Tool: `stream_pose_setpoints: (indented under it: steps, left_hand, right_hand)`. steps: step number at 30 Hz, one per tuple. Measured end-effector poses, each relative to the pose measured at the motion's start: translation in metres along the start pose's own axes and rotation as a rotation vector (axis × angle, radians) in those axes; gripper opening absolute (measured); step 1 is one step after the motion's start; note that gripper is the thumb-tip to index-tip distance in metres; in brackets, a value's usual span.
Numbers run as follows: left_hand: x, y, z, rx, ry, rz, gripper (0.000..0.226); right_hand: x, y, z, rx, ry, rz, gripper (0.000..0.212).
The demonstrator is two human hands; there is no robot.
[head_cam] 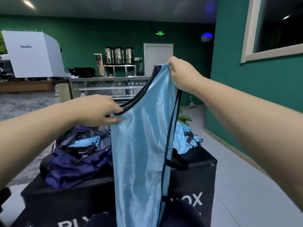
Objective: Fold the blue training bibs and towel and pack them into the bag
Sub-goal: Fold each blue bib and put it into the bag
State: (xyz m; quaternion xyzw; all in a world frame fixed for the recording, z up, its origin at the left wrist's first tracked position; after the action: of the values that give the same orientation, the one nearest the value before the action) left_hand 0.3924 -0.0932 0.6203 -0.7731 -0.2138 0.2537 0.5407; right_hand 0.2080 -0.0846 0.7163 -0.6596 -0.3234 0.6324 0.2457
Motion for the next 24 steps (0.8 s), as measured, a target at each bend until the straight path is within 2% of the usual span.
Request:
stream_pose_setpoints:
  steps: [3,5,6,8,10,14,17,21,24]
  left_hand:
    - [0.000,-0.003,-0.011,0.156,-0.150,0.016,0.052]
    - [0.002,-0.003,-0.018,0.417,-0.243,0.061,0.077]
    - [0.001,-0.003,-0.018,0.583,-0.267,0.109,0.080]
    - [-0.003,-0.015,-0.006,0.890,-0.242,0.261,0.067]
    - [-0.007,-0.031,0.003,1.080,-0.208,0.440,0.045]
    - [-0.010,-0.040,0.010,1.195,-0.183,0.586,0.011]
    - [-0.012,-0.034,0.017,1.312,-0.107,0.585,0.010]
    - [-0.015,-0.017,0.026,1.526,-0.064,0.495,0.015]
    - [-0.013,-0.015,0.023,1.434,-0.092,0.478,0.021]
  right_hand:
    - [0.004,-0.006,-0.006,-0.151,-0.028,0.029,0.023]
    - [0.009,-0.005,-0.016,-0.242,-0.077,0.005,0.022]
    - [0.013,-0.004,-0.023,-0.265,-0.108,-0.011,0.021]
    - [0.021,0.000,-0.037,-0.268,-0.167,-0.052,0.018]
    - [0.030,0.002,-0.050,-0.276,-0.216,-0.080,0.016]
    - [0.043,0.001,-0.061,-0.322,-0.263,-0.097,0.013]
    - [0.050,0.005,-0.059,-0.432,-0.254,-0.108,0.011]
    - [0.058,0.012,-0.056,-0.577,-0.227,-0.150,0.008]
    - [0.061,0.018,-0.051,-0.628,-0.188,-0.171,0.004]
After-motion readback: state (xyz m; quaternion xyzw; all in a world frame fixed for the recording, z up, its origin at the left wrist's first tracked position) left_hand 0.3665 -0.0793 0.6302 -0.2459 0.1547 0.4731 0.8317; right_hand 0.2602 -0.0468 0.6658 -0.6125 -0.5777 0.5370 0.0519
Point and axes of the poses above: each hand's wrist, its own x-axis away from the middle knuckle, its own y-axis out of the palm, z = x × y, the point moved 10 cm from there along -x, towards the middle knuckle, and after that the axes turned 11 degrees about x, right-handed, at the moved point
